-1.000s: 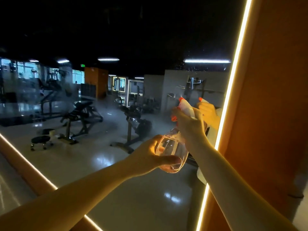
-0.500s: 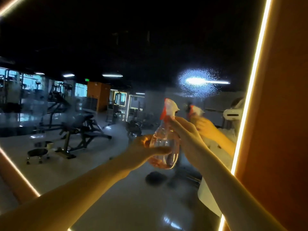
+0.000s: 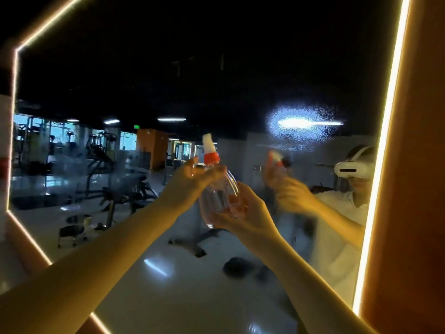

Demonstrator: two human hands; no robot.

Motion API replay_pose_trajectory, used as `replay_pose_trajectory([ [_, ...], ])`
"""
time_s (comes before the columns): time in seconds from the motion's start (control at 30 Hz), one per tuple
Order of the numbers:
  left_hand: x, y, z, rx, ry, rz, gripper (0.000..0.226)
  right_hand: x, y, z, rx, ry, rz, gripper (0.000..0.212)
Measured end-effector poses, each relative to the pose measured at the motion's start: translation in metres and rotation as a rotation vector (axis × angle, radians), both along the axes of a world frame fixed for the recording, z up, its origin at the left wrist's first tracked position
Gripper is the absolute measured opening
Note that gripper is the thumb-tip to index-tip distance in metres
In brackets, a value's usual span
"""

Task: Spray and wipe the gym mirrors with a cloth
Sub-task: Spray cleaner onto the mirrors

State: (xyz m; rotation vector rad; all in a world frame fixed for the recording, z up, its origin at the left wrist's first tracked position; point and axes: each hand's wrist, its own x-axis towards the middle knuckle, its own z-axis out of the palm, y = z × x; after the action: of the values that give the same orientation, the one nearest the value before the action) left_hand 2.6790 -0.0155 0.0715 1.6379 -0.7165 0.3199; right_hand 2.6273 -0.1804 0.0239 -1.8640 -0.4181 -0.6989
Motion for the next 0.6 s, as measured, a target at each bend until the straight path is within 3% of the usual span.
replay_pose_trajectory([
  [0.1, -0.001, 0.002, 0.021, -0.213, 0.095, 0.107, 0.024, 0.005, 0.019, -0.006, -0.123, 0.037, -0.012, 0.08],
  [0.23, 0.011, 0.005, 0.019, -0.412, 0.167, 0.203, 0.017, 0.008, 0.039, -0.014, -0.251, 0.005, -0.113, 0.105],
  [0.47, 0.023, 0.019, 0.012, -0.436, 0.174, 0.273, 0.008, 0.009, 0.047, -0.017, -0.318, -0.025, -0.138, 0.11],
  [0.6, 0.029, 0.027, 0.002, -0.478, 0.202, 0.217, 0.027, 0.011, 0.045, -0.028, -0.231, -0.04, -0.076, 0.105],
])
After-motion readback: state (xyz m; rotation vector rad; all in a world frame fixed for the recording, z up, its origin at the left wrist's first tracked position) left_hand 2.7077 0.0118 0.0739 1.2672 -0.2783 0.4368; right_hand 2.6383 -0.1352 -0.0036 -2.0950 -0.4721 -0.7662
